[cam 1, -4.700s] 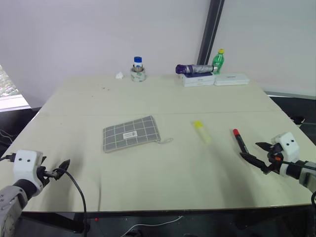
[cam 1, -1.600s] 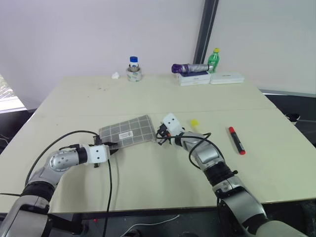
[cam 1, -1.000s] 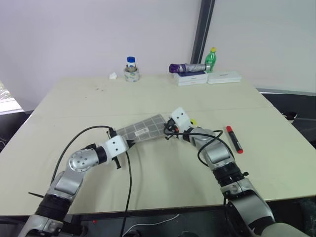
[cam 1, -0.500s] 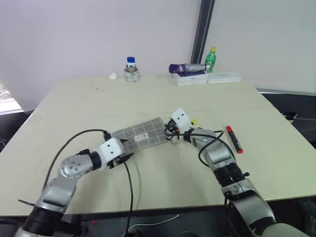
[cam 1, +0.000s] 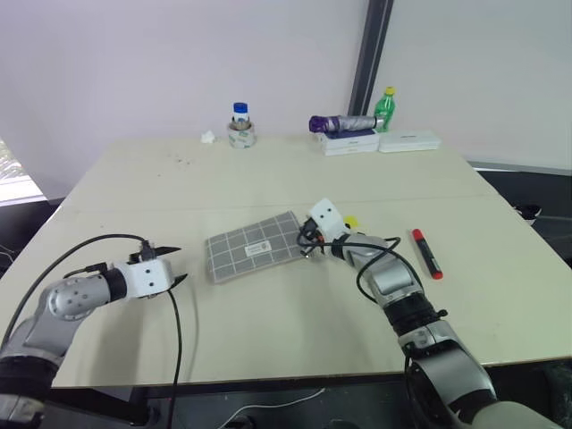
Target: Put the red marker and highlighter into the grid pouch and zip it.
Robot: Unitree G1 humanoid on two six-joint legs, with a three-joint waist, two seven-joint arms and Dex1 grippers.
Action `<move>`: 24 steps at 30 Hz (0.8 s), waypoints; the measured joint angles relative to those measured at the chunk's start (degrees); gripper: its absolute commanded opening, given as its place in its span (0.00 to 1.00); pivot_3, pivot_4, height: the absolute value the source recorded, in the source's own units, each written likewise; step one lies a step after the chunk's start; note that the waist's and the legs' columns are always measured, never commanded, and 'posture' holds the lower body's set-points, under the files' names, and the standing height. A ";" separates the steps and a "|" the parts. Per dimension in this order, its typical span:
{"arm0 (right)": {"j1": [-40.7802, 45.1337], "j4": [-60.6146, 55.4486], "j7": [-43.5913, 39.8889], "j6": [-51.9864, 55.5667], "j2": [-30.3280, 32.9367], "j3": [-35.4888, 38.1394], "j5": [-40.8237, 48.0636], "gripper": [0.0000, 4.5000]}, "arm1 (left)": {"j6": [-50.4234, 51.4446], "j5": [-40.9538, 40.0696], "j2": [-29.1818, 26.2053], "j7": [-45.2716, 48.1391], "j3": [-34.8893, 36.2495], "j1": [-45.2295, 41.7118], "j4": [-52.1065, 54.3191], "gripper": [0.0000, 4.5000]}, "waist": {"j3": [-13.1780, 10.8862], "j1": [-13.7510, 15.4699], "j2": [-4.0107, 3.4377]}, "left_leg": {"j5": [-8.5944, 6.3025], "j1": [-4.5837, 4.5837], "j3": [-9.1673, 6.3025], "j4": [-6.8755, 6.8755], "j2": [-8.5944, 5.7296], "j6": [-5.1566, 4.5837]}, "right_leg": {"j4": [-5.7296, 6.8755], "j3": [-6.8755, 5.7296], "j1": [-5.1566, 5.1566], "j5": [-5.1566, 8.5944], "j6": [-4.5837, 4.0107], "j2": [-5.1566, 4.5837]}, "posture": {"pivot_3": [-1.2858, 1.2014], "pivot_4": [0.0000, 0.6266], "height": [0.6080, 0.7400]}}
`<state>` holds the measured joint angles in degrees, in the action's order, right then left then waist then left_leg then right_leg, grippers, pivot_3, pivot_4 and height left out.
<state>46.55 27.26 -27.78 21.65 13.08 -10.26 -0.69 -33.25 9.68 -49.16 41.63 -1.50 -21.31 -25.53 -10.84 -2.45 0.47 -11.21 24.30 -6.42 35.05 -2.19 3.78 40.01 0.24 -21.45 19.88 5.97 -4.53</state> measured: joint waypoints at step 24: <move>6.09 13.61 2.55 -2.37 -1.78 -0.06 -2.58 0.00 | -17.30 7.38 5.74 -5.72 -8.88 -12.37 -17.34 0.99 | 0.01 0.00 -0.01 | 0.01 -0.03 0.01 0.04 -0.06 0.00 | 0.07 0.00 0.03 0.00 0.00 -0.01 | 0.52 0.24 0.98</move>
<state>52.64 40.87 -25.23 19.28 11.29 -10.32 -3.26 -50.56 17.06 -43.43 35.91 -10.37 -33.68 -42.87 -10.83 -2.46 0.46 -11.20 24.26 -6.40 35.08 -2.25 3.78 40.08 0.24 -21.42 19.88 5.97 -4.54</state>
